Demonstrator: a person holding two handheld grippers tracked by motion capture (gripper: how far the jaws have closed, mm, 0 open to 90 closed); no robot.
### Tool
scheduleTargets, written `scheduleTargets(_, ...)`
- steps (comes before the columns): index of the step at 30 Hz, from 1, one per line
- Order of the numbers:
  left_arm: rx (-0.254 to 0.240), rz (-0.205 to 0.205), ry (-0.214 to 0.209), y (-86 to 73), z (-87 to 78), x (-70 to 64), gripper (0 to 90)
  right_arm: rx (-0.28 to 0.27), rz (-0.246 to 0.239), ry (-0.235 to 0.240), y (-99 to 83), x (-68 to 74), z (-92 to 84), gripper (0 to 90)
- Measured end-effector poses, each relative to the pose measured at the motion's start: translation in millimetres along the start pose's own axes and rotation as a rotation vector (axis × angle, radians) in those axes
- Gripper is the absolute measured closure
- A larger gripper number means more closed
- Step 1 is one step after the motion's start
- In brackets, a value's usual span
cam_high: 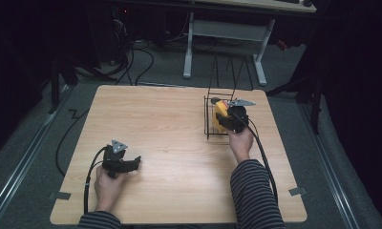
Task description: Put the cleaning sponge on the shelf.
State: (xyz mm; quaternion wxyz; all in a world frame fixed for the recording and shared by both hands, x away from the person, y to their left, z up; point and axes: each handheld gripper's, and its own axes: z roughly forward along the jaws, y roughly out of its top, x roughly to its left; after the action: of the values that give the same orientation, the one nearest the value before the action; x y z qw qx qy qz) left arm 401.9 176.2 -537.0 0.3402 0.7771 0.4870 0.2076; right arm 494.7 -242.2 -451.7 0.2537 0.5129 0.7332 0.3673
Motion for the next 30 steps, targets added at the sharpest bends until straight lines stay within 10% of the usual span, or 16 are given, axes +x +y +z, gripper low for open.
scheduleTargets(30, 0.000, 0.000, 0.000, 0.0, 0.1, -0.1, 17.7, -0.007, -0.013, 0.043, -3.1, -3.2, -30.4, 26.3)
